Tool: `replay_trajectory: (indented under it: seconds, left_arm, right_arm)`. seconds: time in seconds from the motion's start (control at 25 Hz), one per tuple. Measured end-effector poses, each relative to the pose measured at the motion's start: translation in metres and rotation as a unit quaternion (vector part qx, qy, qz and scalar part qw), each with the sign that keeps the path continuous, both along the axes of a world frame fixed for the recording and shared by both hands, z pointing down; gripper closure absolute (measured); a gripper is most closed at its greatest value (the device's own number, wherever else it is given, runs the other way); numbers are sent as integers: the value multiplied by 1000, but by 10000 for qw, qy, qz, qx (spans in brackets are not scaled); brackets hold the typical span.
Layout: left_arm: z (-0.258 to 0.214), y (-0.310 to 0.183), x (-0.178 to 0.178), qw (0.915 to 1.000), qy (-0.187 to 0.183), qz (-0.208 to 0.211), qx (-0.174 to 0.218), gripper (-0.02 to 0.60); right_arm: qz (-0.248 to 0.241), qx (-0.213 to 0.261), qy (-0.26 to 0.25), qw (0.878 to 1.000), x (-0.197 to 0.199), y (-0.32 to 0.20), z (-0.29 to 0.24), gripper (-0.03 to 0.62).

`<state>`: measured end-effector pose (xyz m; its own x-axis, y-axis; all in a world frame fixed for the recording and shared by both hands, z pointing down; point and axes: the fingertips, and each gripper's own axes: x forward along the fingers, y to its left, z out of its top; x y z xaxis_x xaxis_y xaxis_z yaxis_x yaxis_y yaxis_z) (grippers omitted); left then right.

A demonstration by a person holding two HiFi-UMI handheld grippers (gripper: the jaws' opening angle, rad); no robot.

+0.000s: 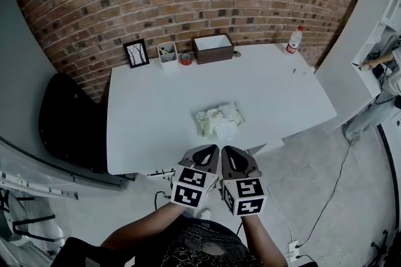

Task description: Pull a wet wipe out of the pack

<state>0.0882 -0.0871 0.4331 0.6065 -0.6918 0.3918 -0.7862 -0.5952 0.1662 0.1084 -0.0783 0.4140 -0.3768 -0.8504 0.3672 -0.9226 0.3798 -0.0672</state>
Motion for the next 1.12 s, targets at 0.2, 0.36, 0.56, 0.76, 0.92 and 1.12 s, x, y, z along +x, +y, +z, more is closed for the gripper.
replay_trajectory:
  seconds: [0.2, 0.36, 0.56, 0.76, 0.92, 1.12]
  left_arm:
    - [10, -25, 1, 10000, 47, 38, -43, 571]
    - [18, -45, 4, 9999, 32, 76, -98, 571]
    - [29, -70, 4, 9998, 27, 76, -193, 571]
    - [39, -95, -1, 9995, 90, 14, -307, 571]
    - [47, -114, -2, 9994, 136, 12, -326, 571]
    - [57, -133, -4, 9991, 155, 53, -391, 571]
  right_arm:
    - [59, -98, 131, 9998, 2, -23, 13, 574]
    - [87, -216, 180, 9996, 5, -42, 22, 574]
    - [95, -363, 242, 9990, 7, -66, 34, 574]
    - [57, -474, 332, 9983, 4, -91, 43, 574]
    - [54, -618, 473, 9970, 1, -109, 55, 574]
    - [72, -785, 572, 9952, -3, -127, 68, 572]
